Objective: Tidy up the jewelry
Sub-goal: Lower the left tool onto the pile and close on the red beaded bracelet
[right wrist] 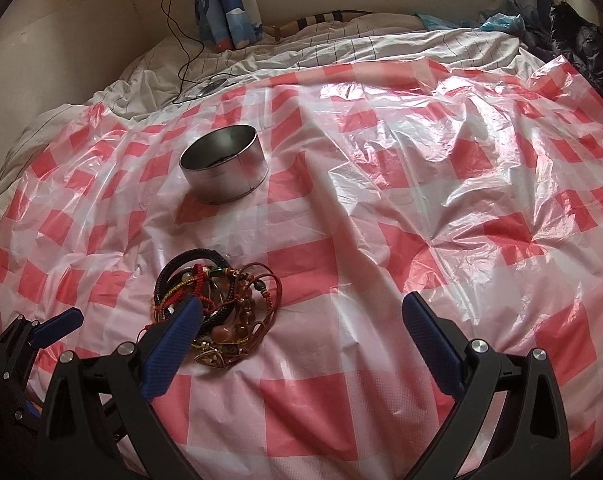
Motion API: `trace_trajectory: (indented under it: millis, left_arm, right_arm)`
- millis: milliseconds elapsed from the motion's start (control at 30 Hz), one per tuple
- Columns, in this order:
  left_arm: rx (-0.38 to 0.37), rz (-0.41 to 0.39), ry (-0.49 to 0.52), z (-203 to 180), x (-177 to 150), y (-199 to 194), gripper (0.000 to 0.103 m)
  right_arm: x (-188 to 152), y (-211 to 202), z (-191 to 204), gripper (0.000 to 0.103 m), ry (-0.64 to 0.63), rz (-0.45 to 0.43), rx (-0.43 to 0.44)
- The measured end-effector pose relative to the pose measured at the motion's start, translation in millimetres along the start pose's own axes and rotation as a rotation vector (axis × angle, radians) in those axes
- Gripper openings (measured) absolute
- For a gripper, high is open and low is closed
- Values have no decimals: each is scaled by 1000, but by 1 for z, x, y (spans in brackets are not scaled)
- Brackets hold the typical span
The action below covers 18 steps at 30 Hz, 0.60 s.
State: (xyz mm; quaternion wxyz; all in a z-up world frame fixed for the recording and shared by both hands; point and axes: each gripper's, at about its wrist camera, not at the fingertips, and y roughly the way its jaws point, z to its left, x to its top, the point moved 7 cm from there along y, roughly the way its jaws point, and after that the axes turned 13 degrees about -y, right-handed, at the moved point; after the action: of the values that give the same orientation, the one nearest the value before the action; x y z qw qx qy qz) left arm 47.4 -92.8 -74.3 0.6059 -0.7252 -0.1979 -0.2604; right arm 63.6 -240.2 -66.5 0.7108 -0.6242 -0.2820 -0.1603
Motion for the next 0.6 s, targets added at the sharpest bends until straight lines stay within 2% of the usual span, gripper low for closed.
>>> trace_trajectory:
  millis: [100, 167, 233, 367, 500, 600]
  left_arm:
    - [-50, 14, -18, -2, 0, 1, 95]
    - [-85, 26, -25, -5, -1, 3, 88]
    - [-85, 44, -23, -7, -3, 7, 81]
    - [-77, 43, -7, -12, -5, 8, 75]
    - [-93, 59, -8, -14, -7, 10, 59]
    - [-132, 79, -11, -17, -9, 11, 43]
  right_arm:
    - [0, -1, -2, 96, 6, -11, -6]
    - [0, -3, -5, 96, 22, -21, -7]
    - [1, -6, -10, 96, 45, -33, -5]
    - [0, -6, -19, 96, 97, -41, 9]
    - [0, -7, -23, 96, 114, -43, 18]
    - [0, -7, -24, 96, 112, -43, 17]
